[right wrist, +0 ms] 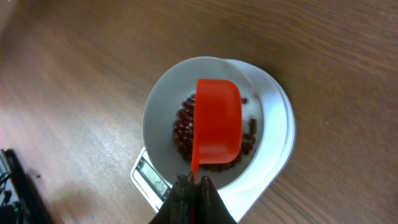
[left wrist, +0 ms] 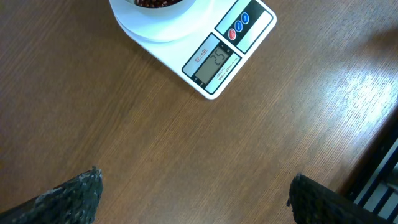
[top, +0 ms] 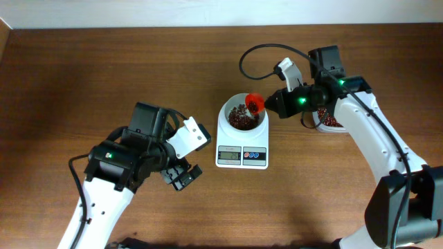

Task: Scoop and weigh 50g on scale
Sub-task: 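Tilt the scoop to pour beans into the bowl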

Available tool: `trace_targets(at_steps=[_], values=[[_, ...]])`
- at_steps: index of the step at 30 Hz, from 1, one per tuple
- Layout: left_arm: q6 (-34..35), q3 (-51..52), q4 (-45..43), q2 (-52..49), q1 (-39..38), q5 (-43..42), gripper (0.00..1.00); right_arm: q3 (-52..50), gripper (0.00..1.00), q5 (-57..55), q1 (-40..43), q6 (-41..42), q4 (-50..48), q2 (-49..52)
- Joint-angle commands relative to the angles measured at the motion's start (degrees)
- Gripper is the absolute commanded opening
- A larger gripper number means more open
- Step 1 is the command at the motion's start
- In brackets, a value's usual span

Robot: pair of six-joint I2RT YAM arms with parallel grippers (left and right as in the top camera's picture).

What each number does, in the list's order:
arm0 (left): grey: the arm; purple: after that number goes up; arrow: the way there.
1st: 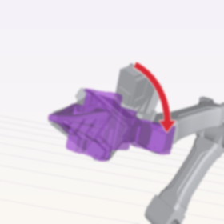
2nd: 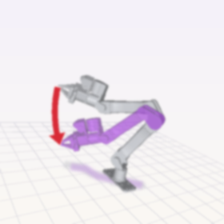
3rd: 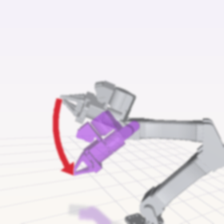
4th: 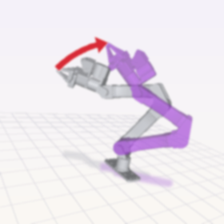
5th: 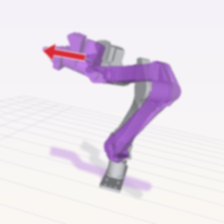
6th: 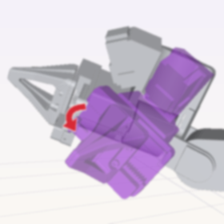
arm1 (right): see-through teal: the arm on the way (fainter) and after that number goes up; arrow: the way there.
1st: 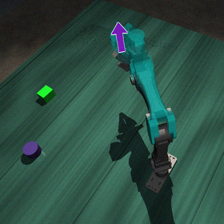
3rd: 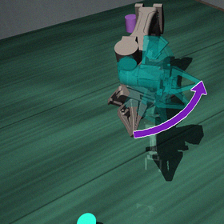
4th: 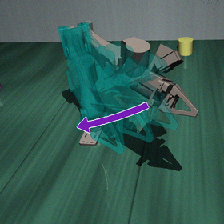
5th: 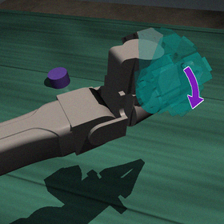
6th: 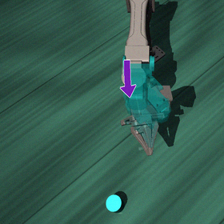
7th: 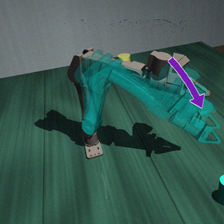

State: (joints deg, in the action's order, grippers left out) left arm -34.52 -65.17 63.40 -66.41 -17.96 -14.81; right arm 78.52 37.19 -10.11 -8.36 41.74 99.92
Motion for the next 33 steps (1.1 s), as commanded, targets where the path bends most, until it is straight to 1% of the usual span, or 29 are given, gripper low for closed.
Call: trace_targets(at_steps=[1,2,4,5,6,7,8,9,10,11,12,13,14,15,16,17,19,20,21,22,23,24,25,26,28,30,31,32,33], values=[[-0.7,-0.8,-0.1,0.5,0.2,-0.8,0.99,0.6,0.04,0.1,-0.1,-0.3,0.0,-1.6],[-0.7,-0.8,-0.1,0.5,0.2,-0.9,0.99,0.6,0.04,7.1,-0.1,-4.8,-0.3,-1.5],[-0.7,-0.8,-0.1,0.5,0.2,-0.9,0.99,0.6,0.04,0.4,-0.1,0.0,0.0,-1.5],[-0.7,-0.8,-0.1,0.5,0.2,-0.9,0.99,0.6,0.04,5.9,-0.1,-3.8,-0.3,-1.5],[-0.7,-0.8,-0.1,0.5,0.2,-0.8,0.99,0.6,0.04,-4.0,-0.1,3.3,-0.3,-1.5],[-0.7,-0.8,-0.1,0.5,0.2,-0.9,0.99,0.6,0.04,-0.5,-0.1,1.3,-0.2,-1.6],[-0.7,-0.8,-0.1,0.5,0.2,-0.9,0.99,0.7,0.04,9.1,-0.1,-4.5,-1.0,-1.7],[-0.7,-0.8,-0.1,0.5,0.2,-0.9,0.99,0.7,0.04,-3.1,-0.1,3.8,-0.3,-1.7],[-0.7,-0.8,-0.1,0.5,0.2,-0.9,0.99,0.7,0.04,-1.1,-0.1,2.7,-0.1,-1.9],[-0.7,-0.8,-0.1,0.5,0.2,-0.9,0.99,0.7,0.04,7.0,-0.1,-2.7,-0.8,-1.8],[-0.7,-0.8,-0.1,0.5,0.2,-0.9,0.99,0.7,0.04,-1.7,-0.1,2.6,-0.5,-1.8],[-0.7,-0.8,-0.1,0.5,0.2,-0.9,0.99,0.7,0.04,0.2,-0.1,2.3,-0.6,-1.9],[-0.7,-0.8,-0.1,0.5,0.2,-0.8,0.99,0.7,0.04,6.4,-0.1,-0.8,-1.2,-1.9],[-0.7,-0.8,-0.1,0.5,0.2,-0.8,0.99,0.7,0.04,-1.0,-0.1,4.0,-1.4,-1.8],[-0.7,-0.8,-0.1,0.5,0.2,-0.9,0.99,0.7,0.04,-1.6,-0.1,4.5,-1.1,-1.9],[-0.7,-0.8,-0.1,0.5,0.2,-0.9,0.99,0.7,0.04,5.4,-0.1,0.5,-1.6,-1.9],[-0.7,-0.8,-0.1,0.5,0.2,-0.9,0.99,0.7,0.04,-3.1,-0.1,5.0,0.0,-1.9],[-0.7,-0.8,-0.1,0.5,0.2,-0.8,0.99,0.7,0.04,3.9,-0.1,0.3,-0.1,-2.0],[-0.7,-0.8,-0.1,0.5,0.2,-0.9,0.99,0.7,0.04,2.3,-0.1,0.5,-0.1,-2.0],[-0.7,-0.8,-0.1,0.5,0.2,-0.9,0.99,0.8,0.04,-4.1,-0.1,3.9,0.4,-2.1],[-0.7,-0.8,-0.1,0.5,0.2,-0.9,0.99,1.6,0.04,-2.7,-0.5,3.7,0.5,-2.5],[-0.7,-0.8,-0.1,0.5,0.2,-0.9,0.99,2.9,0.04,-4.8,-2.6,2.6,0.7,-3.2],[-0.7,-0.8,-0.1,0.5,0.2,-0.9,0.99,3.1,0.04,-7.5,-3.3,2.7,0.8,-3.2],[-0.7,-0.8,-0.1,0.5,0.2,-0.9,0.99,3.1,0.04,-13.4,-4.7,2.9,1.2,-3.2],[-0.7,-0.8,-0.1,0.5,0.2,-0.9,0.99,3.8,0.04,-12.0,-7.2,2.8,2.2,-3.3],[-0.7,-0.8,-0.1,0.5,0.2,-0.9,0.99,3.8,0.04,-14.9,-7.5,3.2,2.9,-3.2],[-0.7,-0.8,-0.1,0.5,0.2,-0.8,0.99,4.1,0.04,-14.6,-7.6,4.3,3.5,-3.3],[-0.7,-0.8,-0.1,0.5,0.2,-0.9,0.99,4.3,0.04,-11.6,-7.6,3.0,3.9,-3.4],[-0.7,-0.8,-0.1,0.5,0.2,-0.9,0.99,4.3,0.04,-12.5,-7.5,2.8,3.9,-3.5]])
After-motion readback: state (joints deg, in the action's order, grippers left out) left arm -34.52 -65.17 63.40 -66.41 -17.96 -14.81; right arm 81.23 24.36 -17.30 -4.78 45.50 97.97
